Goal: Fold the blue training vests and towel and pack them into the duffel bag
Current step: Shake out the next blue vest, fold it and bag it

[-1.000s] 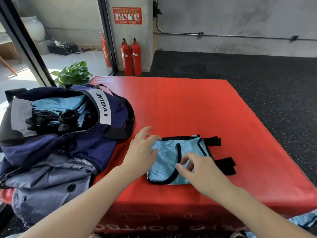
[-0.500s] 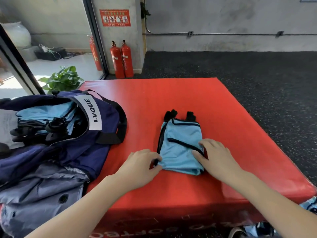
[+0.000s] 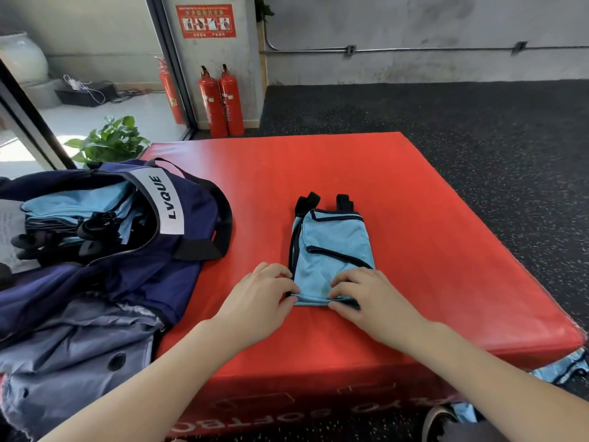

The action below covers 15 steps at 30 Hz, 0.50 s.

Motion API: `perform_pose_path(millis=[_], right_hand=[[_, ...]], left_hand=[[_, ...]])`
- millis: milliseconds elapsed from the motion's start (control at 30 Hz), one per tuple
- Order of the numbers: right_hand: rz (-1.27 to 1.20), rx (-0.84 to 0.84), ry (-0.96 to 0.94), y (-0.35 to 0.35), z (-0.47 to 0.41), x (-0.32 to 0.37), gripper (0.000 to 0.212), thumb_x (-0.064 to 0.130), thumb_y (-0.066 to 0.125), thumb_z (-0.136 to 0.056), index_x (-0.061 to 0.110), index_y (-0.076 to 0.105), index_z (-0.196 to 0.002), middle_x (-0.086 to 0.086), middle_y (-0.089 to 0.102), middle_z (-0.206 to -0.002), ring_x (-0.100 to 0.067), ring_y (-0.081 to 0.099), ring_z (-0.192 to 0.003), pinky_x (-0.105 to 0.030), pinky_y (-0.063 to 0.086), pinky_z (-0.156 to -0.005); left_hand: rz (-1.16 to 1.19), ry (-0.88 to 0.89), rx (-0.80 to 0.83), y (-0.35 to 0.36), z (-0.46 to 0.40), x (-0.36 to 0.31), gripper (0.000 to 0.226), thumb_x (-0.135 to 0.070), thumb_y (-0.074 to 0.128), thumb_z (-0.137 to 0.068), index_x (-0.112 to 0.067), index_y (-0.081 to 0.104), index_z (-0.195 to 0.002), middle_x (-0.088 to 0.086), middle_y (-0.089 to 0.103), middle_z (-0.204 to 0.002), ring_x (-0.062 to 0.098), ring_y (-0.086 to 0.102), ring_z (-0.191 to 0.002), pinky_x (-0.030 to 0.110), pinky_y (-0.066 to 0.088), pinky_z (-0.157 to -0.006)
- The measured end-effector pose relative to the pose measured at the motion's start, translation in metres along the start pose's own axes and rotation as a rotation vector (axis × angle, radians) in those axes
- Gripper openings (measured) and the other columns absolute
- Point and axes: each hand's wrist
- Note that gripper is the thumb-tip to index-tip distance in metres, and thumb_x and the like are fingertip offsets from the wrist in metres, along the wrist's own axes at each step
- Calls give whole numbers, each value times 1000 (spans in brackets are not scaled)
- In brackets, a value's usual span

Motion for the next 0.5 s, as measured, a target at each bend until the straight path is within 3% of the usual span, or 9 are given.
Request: perform_pose_path(millis=[200, 267, 367, 500], right_hand=[[-24, 8, 22, -2, -6, 4, 11, 36, 66, -93, 28, 72, -97, 19, 68, -102, -3, 58, -102, -28, 39, -91], [-63, 36, 69, -4, -8, 4, 12, 38, 64, -96, 28, 70, -97, 22, 64, -100, 1, 53, -100, -25, 34, -89], [-80, -6, 77, -7, -7, 6, 11, 40, 65, -94, 29, 64, -95, 23, 58, -102, 0, 49, -105, -28, 39, -92], [101, 17, 92, -13, 1, 8, 30, 51, 69, -82, 30, 54, -96, 13, 50, -125, -9, 40, -124, -29, 33, -99]], left_hand=[[0, 7, 1, -1, -1, -2, 36, -57, 70, -84, -28, 75, -105, -14, 60, -116, 8, 52, -110, 31, 50, -88], [-1, 31, -31, 2, -1, -1, 27, -48, 71, -85, -25, 75, -101, -13, 60, -114, 9, 53, -108, 34, 52, -85], [20, 80, -102, 6, -4, -2, 12, -28, 67, -86, -18, 72, -92, -10, 61, -113, 13, 54, -106, 37, 54, -82], [74, 78, -129, 6, -8, -4, 20, -32, 52, -88, -18, 64, -94, -8, 60, -119, 11, 53, -113, 36, 50, -88]])
Point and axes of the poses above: each hand's wrist, its own z-axis away from the middle knuckle, its own y-axis out of the palm, x = y × z
